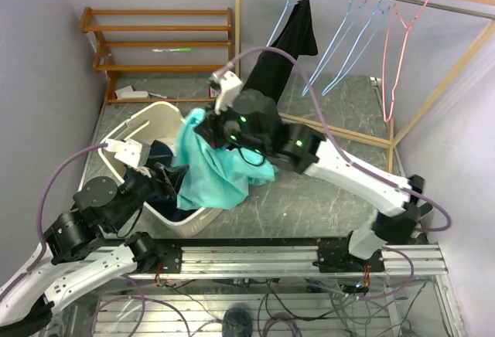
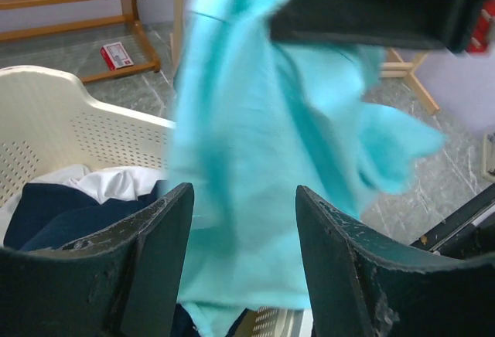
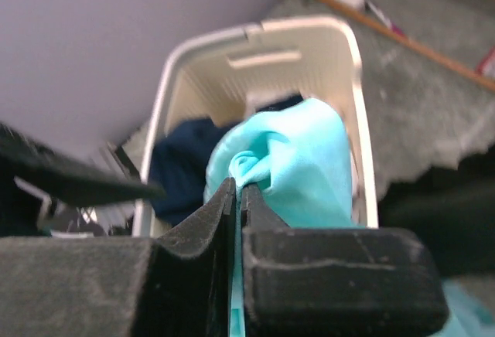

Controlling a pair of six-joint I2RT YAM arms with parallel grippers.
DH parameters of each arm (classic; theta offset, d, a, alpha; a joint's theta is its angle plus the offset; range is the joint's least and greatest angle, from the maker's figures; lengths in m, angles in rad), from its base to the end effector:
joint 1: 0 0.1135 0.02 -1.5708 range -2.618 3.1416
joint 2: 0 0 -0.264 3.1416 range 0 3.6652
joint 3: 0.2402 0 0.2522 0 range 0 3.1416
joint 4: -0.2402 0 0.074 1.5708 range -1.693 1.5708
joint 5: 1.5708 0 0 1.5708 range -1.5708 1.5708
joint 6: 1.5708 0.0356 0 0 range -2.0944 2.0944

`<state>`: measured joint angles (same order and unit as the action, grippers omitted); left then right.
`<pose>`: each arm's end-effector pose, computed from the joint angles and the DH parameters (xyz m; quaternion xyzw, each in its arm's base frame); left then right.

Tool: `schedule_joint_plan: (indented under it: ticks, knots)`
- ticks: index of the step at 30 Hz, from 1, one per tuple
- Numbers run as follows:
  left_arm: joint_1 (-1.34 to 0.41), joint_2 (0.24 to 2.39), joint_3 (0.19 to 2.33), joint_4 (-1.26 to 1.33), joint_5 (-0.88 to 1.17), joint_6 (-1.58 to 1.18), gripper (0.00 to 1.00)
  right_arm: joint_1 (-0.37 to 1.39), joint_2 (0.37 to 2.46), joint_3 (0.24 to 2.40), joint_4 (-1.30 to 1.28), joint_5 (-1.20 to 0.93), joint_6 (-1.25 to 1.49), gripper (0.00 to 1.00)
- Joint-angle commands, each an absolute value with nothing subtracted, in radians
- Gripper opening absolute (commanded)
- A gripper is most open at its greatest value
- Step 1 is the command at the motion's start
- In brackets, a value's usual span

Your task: Remove the t-shirt from the hanger

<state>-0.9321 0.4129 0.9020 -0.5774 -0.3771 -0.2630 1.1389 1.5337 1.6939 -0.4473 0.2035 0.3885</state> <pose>0.0540 -0.0507 0.3780 0.1184 0.7259 -0.2589 0.6261 0.1517 0.3120 0.4448 -0.2354 0.7637 0.3531 0.4864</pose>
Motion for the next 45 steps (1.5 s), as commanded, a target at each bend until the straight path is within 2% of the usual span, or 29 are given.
schedule_joint_plan:
  ticks: [1,5,8,12,16,17,19,20,21,24,25,27,28,36,38,45]
  knots:
    - [-0.931,0.359,0.898,-0.587,-0.436,-0.281,0.66,1.137,1.746,2.044,-0.523,0.161,0.258,0.00]
    - [-0.928,0.307,0.895,-0.592,-0.485,-0.294,0.66,1.104,1.951,2.371,-0.572,0.155,0.234,0.00]
    - [-0.926,0.271,0.891,-0.594,-0.512,-0.304,0.65,1.024,2.013,2.499,-0.540,0.067,0.275,0.00]
    - [-0.926,0.248,0.886,-0.591,-0.517,-0.306,0.64,0.932,2.006,2.457,-0.421,-0.136,0.360,0.00]
    - [-0.926,0.269,0.890,-0.595,-0.509,-0.301,0.64,0.935,1.992,2.377,-0.453,-0.265,0.342,0.01]
    - [-0.925,0.275,0.892,-0.596,-0.505,-0.300,0.64,0.938,1.985,2.351,-0.477,-0.302,0.324,0.12]
    - [-0.925,0.287,0.894,-0.597,-0.499,-0.297,0.64,0.952,1.949,2.248,-0.511,-0.343,0.284,0.24]
    - [-0.925,0.292,0.893,-0.597,-0.495,-0.296,0.64,0.967,1.915,2.181,-0.513,-0.345,0.258,0.36]
    - [-0.925,0.294,0.893,-0.597,-0.493,-0.296,0.64,0.984,1.880,2.115,-0.512,-0.343,0.236,0.40]
    - [-0.924,0.300,0.893,-0.598,-0.494,-0.296,0.64,1.044,1.776,1.979,-0.544,-0.337,0.163,0.40]
    - [-0.924,0.300,0.893,-0.598,-0.497,-0.296,0.64,1.057,1.744,1.941,-0.557,-0.310,0.156,0.44]
    - [-0.925,0.300,0.893,-0.597,-0.498,-0.297,0.64,1.063,1.670,1.836,-0.539,-0.242,0.171,0.69]
    - [-0.923,0.299,0.893,-0.597,-0.499,-0.296,0.64,1.063,1.632,1.779,-0.514,-0.193,0.181,0.74]
    - [-0.923,0.305,0.893,-0.603,-0.512,-0.304,0.63,1.059,1.334,1.369,-0.428,0.238,0.293,0.76]
    - [-0.922,0.311,0.894,-0.602,-0.508,-0.303,0.63,1.056,1.274,1.248,-0.407,0.256,0.309,0.80]
    - [-0.920,0.329,0.897,-0.609,-0.513,-0.302,0.63,1.054,1.155,0.832,-0.266,0.166,0.340,0.87]
